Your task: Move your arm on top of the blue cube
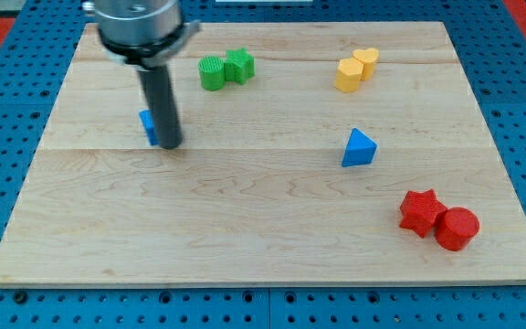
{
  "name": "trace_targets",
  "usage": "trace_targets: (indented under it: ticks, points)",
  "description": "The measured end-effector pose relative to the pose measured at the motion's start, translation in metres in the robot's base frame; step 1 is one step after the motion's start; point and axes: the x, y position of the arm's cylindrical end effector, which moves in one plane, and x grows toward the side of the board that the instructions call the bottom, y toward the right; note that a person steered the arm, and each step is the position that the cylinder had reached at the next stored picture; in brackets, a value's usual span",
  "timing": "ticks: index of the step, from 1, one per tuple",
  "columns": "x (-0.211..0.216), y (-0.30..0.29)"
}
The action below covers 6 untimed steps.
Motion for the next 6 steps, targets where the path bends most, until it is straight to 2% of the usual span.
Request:
trace_targets:
  ticks: [2,4,6]
  points:
    - [-0.056,-0.041]
    - [-0.108,-0.134]
    - [-0.114,-0.141]
